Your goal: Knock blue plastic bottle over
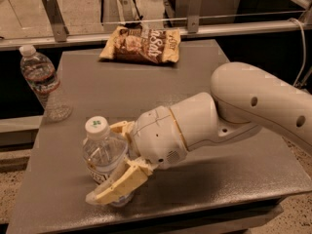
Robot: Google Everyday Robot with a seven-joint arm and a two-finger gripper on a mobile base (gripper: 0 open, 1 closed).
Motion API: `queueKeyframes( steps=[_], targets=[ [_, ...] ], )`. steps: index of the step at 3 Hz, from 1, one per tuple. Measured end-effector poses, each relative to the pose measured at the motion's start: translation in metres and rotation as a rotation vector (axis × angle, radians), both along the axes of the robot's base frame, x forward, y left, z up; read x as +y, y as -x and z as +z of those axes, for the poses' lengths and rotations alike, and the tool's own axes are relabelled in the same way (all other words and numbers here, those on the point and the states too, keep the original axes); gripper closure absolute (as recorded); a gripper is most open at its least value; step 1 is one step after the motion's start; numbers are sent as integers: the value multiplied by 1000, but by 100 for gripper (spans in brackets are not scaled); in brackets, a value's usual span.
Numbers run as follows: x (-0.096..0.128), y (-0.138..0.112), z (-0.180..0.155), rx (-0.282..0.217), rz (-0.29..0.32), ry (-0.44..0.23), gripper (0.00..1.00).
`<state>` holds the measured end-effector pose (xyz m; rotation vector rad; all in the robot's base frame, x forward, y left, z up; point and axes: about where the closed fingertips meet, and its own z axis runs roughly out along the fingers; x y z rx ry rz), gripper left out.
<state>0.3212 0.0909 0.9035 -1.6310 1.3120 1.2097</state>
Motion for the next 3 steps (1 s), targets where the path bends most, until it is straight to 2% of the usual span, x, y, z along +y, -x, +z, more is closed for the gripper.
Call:
queueKeyframes(
  steps=[1, 2, 3],
  targets=[
    [-7, -7, 12, -20, -12, -10, 87],
    [-25, -19, 36, -66, -36, 28, 100],
    [-50, -28, 47, -82, -58, 116, 100]
  ],
)
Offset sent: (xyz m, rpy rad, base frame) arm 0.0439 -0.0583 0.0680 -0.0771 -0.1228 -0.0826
